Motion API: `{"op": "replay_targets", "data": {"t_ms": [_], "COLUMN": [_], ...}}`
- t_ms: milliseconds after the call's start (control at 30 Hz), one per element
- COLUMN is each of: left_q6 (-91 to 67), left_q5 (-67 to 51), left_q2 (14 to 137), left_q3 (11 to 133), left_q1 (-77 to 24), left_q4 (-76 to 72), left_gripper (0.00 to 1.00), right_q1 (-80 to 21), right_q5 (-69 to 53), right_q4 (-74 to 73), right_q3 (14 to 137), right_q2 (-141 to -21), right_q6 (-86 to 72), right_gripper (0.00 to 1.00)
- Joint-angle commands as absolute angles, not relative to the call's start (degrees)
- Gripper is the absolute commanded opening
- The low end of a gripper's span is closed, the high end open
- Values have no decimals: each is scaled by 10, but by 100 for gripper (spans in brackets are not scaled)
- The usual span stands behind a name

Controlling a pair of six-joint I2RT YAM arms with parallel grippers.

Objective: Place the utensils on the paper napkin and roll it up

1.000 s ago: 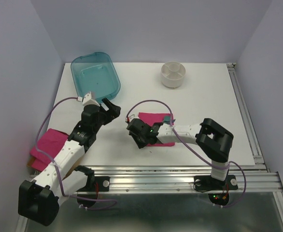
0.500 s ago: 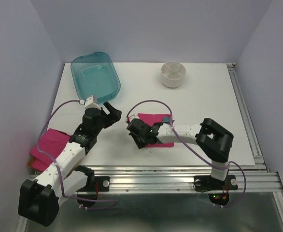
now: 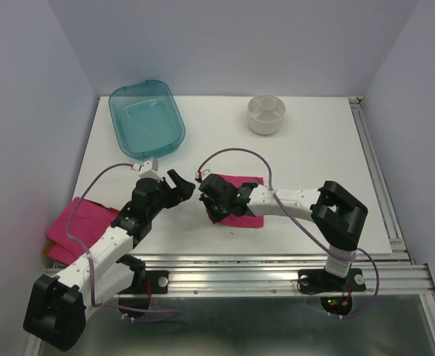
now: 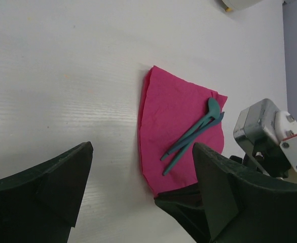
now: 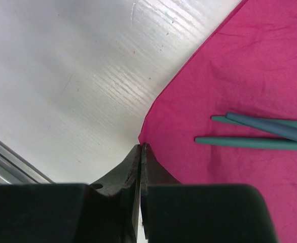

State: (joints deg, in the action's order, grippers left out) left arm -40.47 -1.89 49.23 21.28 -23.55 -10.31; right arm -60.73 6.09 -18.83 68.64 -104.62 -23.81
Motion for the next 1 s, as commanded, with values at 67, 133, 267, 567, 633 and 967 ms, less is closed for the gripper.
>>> {"op": "replay_targets", "data": {"t_ms": [67, 133, 267, 567, 633, 967], "left_q6": [-406, -403, -401, -396, -395, -384], "left_q5": [-18, -16, -4, -7, -9, -32], "left_q2": [496, 510, 529, 539, 541, 575], "left_q3": [200, 201, 202, 198, 196, 185], "left_q1": [-279, -297, -314, -323, -325, -335], "left_q4": [-177, -184, -195, -213, -214, -254], "left_gripper": [90, 88, 85, 78, 77, 68], "right_q1": [-582, -577, -561, -528, -522, -479], "right_q5": [33, 28, 18, 3, -15, -50], "right_q4": [-162, -161, -151, -139, -136, -124], "right_q3": [691, 686, 672, 653, 650, 630], "right_q2": [-1012, -1009, -999, -986, -984, -982], "right_q6": [-239, -239, -241, -239, -239, -234], "right_gripper": [4, 4, 4, 4, 4, 4]}}
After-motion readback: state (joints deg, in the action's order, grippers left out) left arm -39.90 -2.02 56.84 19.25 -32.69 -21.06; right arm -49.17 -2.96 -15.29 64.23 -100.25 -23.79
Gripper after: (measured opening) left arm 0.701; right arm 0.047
